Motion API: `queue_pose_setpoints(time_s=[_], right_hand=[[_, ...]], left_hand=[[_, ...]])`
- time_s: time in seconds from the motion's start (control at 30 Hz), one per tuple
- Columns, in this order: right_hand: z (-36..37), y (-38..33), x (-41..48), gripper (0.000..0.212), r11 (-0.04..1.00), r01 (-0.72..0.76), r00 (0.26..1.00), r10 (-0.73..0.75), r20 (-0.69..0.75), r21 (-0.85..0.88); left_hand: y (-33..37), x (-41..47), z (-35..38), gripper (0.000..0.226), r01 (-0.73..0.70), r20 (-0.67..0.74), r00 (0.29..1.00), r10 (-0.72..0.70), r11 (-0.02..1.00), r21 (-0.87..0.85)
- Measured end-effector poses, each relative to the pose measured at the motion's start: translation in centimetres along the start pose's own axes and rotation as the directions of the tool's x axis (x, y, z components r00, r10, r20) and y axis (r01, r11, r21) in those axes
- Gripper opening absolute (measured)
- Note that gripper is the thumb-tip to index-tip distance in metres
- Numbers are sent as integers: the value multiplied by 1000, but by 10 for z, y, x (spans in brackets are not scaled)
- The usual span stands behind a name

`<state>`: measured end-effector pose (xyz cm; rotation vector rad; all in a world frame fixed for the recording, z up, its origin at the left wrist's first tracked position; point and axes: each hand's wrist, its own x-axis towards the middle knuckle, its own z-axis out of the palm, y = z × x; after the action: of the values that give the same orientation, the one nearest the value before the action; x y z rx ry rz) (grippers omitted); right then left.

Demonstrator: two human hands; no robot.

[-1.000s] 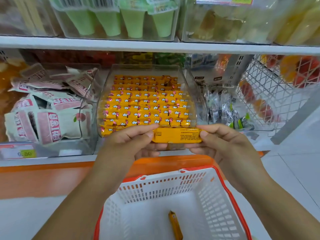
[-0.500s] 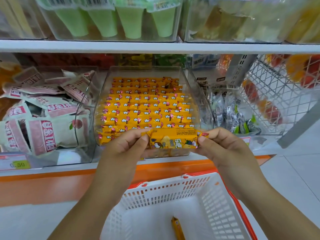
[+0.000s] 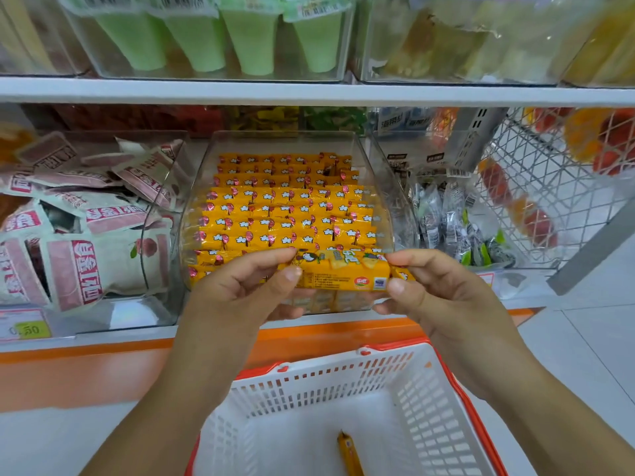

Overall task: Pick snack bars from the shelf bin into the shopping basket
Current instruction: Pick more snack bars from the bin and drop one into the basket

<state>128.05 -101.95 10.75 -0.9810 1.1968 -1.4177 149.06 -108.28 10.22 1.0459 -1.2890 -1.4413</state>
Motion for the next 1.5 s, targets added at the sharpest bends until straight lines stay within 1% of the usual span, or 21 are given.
queue_pose_setpoints(time_s=[0.07, 0.17, 0.3, 0.4, 0.47, 0.53, 0.6, 0.67, 0.73, 0.77, 0.83, 0.93, 1.03, 1.1, 1.17, 1.2, 1.27, 1.3, 1.37, 1.43, 1.5], right_hand=[[-2, 1, 1, 43, 999, 15, 1000, -15, 0, 31], [-3, 1, 3, 30, 995, 9, 1000, -7, -23, 97], [0, -2, 3, 42, 986, -35, 999, 40, -26, 165], [1, -3, 3, 34, 982, -57, 998, 63, -25, 180], [1, -4, 3, 35, 977, -74, 997, 79, -17, 200], [-1, -6, 3, 38, 970, -90, 996, 90, 8, 226], [-2, -8, 2, 35, 971, -96, 995, 95, 18, 217], [-2, -8, 2, 26, 985, -83, 997, 82, 15, 154], [0, -6, 1, 14, 997, -57, 998, 56, 17, 56], [0, -4, 2, 18, 999, -43, 999, 43, 13, 13], [-1, -1, 2, 32, 999, -25, 1000, 25, -11, -36], [-1, 2, 3, 33, 1000, -6, 1000, 6, -6, -10], [1, 4, 3, 29, 1000, 11, 1000, -11, -3, 0], [4, 2, 2, 29, 999, 32, 999, -31, -44, 27], [5, 2, 1, 33, 998, 59, 996, -57, -66, 33], [6, 1, 0, 31, 997, 73, 995, -72, -68, 18], [6, 2, -1, 25, 996, 92, 993, -93, -68, -20], [5, 2, -1, 28, 995, 90, 994, -92, -61, -29], [5, 4, -1, 41, 998, 65, 998, -65, -27, -22], [4, 4, -1, 52, 999, 50, 999, -50, 8, -11], [4, 4, 0, 53, 999, 43, 999, -43, 18, -2]], left_hand=[[0, 1, 0, 38, 16, 19, 1000, -17, 1000, 16], [3, 2, 0, 34, 14, 26, 1000, -13, 1000, -21], [3, 1, -2, 29, 15, 31, 999, -13, 997, -82], [3, 1, -3, 26, 35, 37, 999, -32, 995, -96], [3, 2, -6, 27, 60, 58, 997, -55, 993, -99], [5, 2, -9, 33, 79, 113, 991, -69, 993, -91], [6, 2, -10, 34, 79, 132, 989, -68, 993, -84], [8, 1, -9, 23, 71, 94, 994, -61, 992, -106], [7, 1, -7, 12, 55, 61, 997, -50, 995, -85], [8, 1, -5, 10, 53, 52, 997, -49, 996, -71], [7, 1, -2, 20, 35, 53, 998, -33, 999, -38], [7, 0, 1, 36, 25, 49, 998, -26, 1000, 13], [6, 0, 4, 24, 18, -1, 1000, -18, 1000, -3], [6, -1, 4, 4, 0, -9, 1000, -1, 999, -32], [7, -2, 4, 20, -11, -25, 1000, 10, 998, -61], [6, -1, 4, 22, -28, -32, 999, 26, 998, -63], [7, -3, 6, 16, -45, -51, 998, 42, 997, -56], [8, -4, 6, 15, -39, -55, 998, 36, 997, -60], [7, -3, 5, 19, -23, -54, 998, 20, 998, -55], [8, -3, 4, 30, -1, -13, 1000, 1, 1000, -31], [9, -3, 4, 33, 7, 9, 1000, -7, 1000, -23]])
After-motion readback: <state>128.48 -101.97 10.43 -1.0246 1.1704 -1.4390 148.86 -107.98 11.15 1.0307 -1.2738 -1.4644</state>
